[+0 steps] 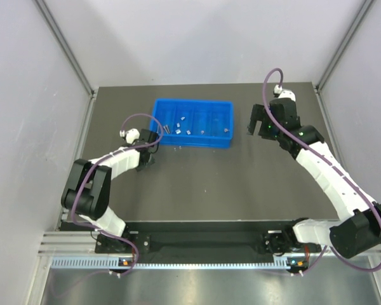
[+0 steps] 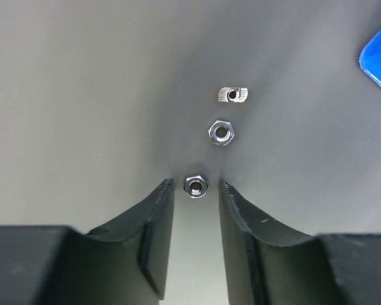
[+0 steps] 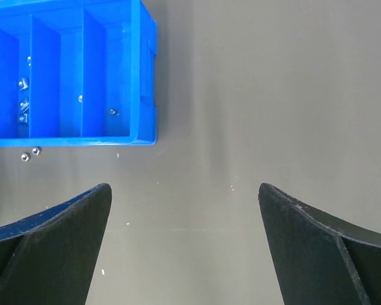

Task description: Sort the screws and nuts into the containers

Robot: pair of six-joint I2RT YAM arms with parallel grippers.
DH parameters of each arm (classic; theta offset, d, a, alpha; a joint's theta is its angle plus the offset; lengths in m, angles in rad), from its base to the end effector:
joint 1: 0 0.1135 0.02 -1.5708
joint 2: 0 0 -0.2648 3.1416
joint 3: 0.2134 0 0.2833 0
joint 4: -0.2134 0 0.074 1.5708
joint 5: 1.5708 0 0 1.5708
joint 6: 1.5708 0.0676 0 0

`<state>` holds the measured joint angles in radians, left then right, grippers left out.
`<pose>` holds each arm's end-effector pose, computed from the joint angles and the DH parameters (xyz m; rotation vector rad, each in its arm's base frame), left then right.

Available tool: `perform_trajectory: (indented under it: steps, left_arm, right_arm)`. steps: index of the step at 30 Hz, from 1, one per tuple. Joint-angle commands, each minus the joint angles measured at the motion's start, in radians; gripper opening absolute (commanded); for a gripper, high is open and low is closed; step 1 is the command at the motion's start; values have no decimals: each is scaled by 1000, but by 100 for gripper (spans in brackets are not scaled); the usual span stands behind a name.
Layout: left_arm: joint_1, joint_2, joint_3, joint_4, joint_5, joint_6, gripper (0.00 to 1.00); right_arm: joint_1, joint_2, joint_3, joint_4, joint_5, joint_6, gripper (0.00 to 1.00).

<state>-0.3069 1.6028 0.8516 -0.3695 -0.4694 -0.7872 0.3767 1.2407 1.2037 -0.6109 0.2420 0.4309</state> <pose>0.3240 -0.0706 0.1121 -0.7312 2.4077 0.2139 0.3076 0.1043 0.3295 0.1925 2.1944 0.1837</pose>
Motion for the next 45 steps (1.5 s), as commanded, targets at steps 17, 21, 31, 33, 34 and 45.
perform_trajectory:
  steps: [17,21,31,33,34,45]
  left_arm:
    - [15,-10,-28,6,25,-18,19]
    - [15,-56,-39,11,29,-14,15]
    - [-29,-112,76,3,86,57,13]
    - [-49,-101,136,4,95,69,13]
    - [-75,-84,159,4,95,72,13]
    - [-256,213,653,47,112,147,13]
  right_arm:
    - [-19,-37,-10,33,19,8,100]
    - [-21,-29,-10,31,19,9,100]
    - [-51,-46,-23,33,26,29,100]
    - [-74,-55,-33,31,25,32,100]
    - [-84,-58,-38,33,17,32,100]
    - [-199,-162,-105,11,-23,16,100]
